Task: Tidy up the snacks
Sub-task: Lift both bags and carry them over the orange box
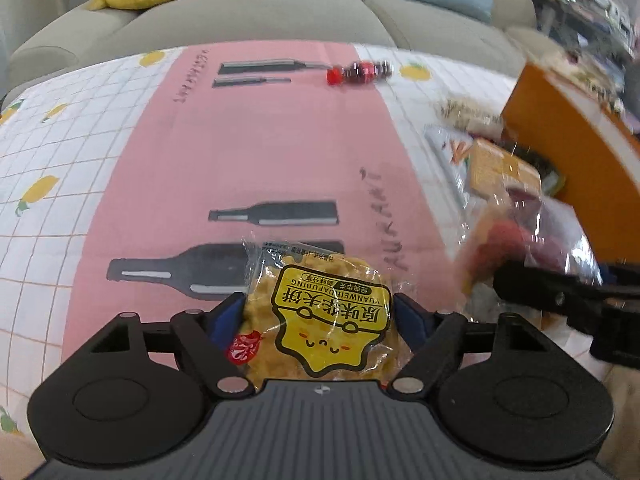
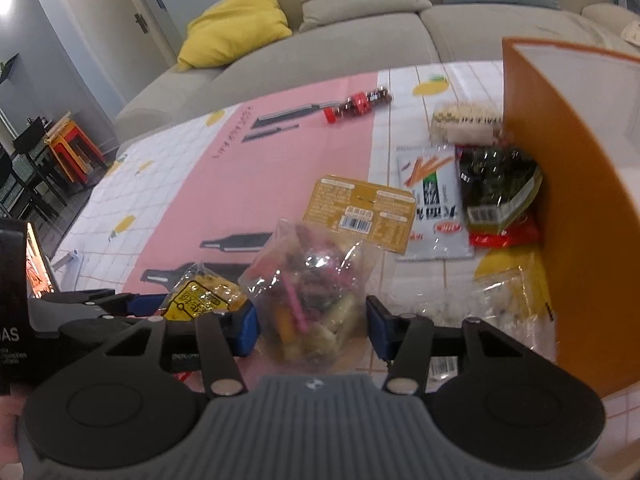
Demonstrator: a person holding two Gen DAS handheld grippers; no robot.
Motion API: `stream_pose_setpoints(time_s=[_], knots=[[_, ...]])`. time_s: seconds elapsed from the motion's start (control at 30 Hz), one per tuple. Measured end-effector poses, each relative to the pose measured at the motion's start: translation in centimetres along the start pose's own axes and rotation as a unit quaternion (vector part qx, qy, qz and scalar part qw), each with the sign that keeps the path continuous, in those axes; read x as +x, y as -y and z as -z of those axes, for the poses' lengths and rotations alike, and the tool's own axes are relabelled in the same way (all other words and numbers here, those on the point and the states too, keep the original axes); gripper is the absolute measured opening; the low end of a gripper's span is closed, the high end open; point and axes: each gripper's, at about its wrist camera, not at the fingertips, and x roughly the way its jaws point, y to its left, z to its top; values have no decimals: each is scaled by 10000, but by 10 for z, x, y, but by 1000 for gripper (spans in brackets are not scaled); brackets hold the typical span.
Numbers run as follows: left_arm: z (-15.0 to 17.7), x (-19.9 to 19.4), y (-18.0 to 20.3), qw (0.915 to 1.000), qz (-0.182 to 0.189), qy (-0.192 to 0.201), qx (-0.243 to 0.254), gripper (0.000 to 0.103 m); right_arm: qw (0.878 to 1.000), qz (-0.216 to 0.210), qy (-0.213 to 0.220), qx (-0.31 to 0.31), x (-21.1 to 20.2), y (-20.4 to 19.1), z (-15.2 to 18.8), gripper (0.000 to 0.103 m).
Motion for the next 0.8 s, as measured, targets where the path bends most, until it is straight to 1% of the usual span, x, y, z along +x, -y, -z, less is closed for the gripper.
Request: stream_pose_setpoints(time_s=[0.17, 0.3, 0.43, 0.57, 0.8], knots=[[-16, -26, 11, 9999, -21, 119, -23, 91, 9998, 84, 114, -119, -24, 1, -9, 52], [-31, -50, 22, 9997, 112, 163, -133, 90, 9995, 86, 289, -8, -50, 9, -20, 52], [-47, -75, 42, 9990, 345, 246, -126, 91, 9986, 205, 472, -87, -83, 17, -30, 52], [-60, -94, 67, 9974, 668, 273, -10, 90, 9973, 293, 637, -227, -117, 26, -40, 52], [-81, -108, 115, 9931, 1069, 286, 398, 90, 9959, 467, 694, -357, -168, 54, -55, 52]])
